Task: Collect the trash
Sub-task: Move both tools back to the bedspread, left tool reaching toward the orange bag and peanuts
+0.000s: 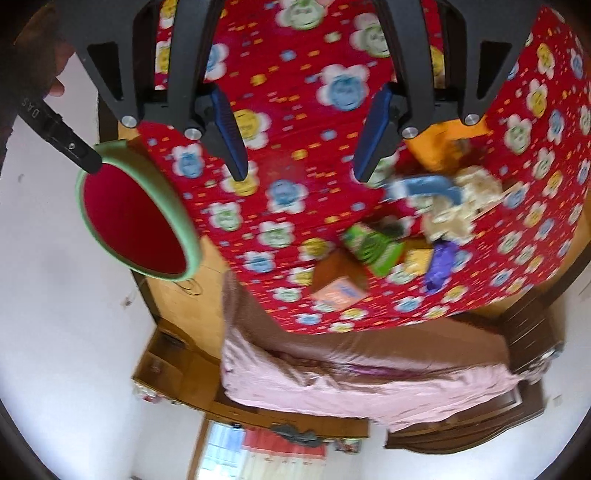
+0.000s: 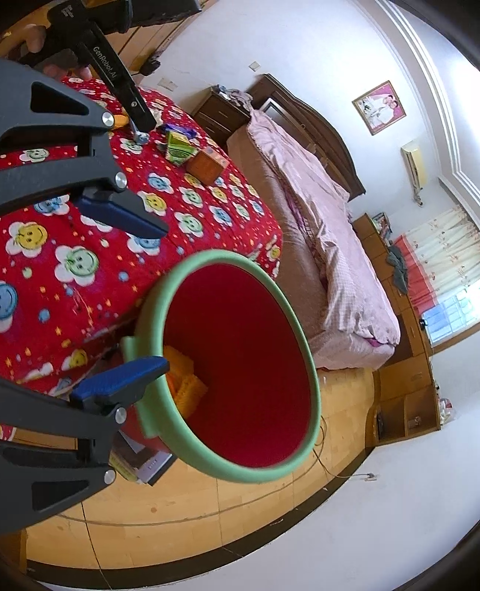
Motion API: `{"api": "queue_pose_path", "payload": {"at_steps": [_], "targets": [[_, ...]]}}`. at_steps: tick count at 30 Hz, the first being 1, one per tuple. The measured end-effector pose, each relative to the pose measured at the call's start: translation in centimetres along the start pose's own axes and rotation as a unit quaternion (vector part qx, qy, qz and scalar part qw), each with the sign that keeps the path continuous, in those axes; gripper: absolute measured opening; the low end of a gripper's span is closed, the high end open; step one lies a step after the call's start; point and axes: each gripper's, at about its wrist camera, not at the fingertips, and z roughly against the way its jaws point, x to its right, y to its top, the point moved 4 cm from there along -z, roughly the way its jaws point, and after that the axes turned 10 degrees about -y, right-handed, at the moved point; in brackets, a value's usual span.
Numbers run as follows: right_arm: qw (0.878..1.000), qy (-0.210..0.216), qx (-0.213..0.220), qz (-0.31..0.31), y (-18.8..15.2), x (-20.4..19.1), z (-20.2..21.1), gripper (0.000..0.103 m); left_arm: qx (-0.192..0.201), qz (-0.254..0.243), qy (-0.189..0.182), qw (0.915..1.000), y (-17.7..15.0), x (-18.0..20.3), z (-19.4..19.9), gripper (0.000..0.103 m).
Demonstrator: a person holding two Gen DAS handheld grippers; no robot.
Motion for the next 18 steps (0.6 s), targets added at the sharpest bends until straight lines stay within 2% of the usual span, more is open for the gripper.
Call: {"api": "queue_pose_path", "payload": {"at_steps": [8, 18], "targets": [[1.000, 0.009, -0.017, 0.019, -1.2, -2.7, -0.8, 0.071, 0.002, 0.039, 0.039, 0.9985, -1.3, -4.8, 1.5, 0.060], [0.998, 0.016, -0.025, 0.048, -2.2, -5.9, -1.5, 0.075, -0.004, 0.073, 0.067, 0.9951, -2.5, -9.0, 1.7, 0.061]]}}
